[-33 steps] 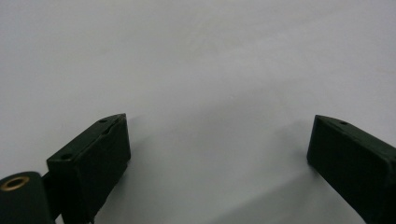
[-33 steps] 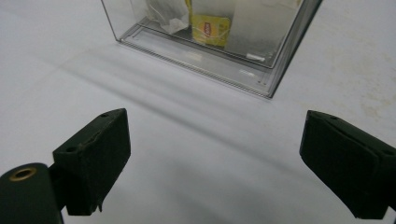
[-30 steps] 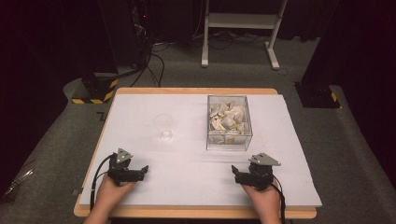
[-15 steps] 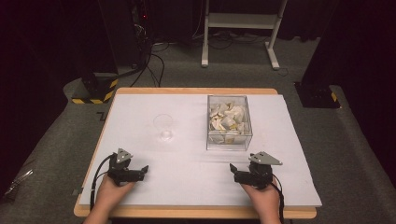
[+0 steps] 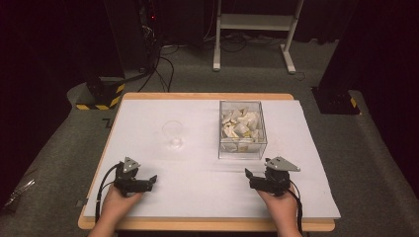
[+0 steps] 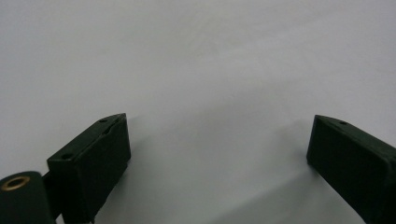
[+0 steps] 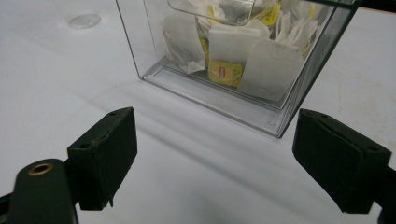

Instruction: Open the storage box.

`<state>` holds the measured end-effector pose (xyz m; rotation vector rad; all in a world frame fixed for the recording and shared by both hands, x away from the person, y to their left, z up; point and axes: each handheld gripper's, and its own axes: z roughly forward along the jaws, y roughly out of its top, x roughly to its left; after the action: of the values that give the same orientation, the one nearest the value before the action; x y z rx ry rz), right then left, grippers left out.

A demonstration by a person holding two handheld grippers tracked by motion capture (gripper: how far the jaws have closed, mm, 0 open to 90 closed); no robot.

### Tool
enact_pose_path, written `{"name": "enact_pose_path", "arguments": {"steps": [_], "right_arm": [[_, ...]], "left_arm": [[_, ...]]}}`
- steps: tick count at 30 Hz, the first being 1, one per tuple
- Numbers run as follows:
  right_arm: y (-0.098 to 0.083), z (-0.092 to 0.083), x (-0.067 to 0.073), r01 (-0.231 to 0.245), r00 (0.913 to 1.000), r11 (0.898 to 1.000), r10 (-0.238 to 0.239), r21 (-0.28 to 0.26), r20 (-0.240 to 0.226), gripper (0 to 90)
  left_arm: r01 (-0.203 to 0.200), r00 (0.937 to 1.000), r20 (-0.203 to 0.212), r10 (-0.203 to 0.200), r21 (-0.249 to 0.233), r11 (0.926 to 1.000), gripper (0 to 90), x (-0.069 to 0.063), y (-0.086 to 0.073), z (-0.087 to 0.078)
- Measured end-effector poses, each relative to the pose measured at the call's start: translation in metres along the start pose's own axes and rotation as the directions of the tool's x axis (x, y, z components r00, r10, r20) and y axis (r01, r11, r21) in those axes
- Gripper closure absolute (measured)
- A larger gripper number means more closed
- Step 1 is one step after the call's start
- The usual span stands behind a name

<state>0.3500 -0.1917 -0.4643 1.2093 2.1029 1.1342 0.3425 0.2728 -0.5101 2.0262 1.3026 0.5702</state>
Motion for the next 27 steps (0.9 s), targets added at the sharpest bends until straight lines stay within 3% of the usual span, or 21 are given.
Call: {"name": "enact_pose_path", "arguments": {"steps": [5,12,15,27], "right_arm": [[0.004,0.003,0.003,0.024,0.9996,1.000,-0.024,0.005,0.012,15.8],[0.010,0.004,0.004,0.006,0.9998,1.000,-0.006,0.018,0.016,18.4],[0.010,0.005,0.005,0.029,0.9991,1.000,-0.029,-0.003,0.031,19.9],[0.009,0.014,0.009,0.012,0.9989,1.000,-0.011,-0.027,0.047,20.0]], "left_arm": [[0.003,1.0000,0.000,-0.003,-0.002,1.0000,6.5,0.000,0.000,0.000],[0.004,1.0000,0.000,-0.004,-0.002,1.0000,6.5,0.000,0.000,0.000],[0.005,1.0000,0.000,-0.005,-0.003,1.0000,6.5,0.000,0.000,0.000],[0.004,1.0000,0.001,-0.004,-0.002,1.0000,6.5,0.000,0.000,0.000]]}}
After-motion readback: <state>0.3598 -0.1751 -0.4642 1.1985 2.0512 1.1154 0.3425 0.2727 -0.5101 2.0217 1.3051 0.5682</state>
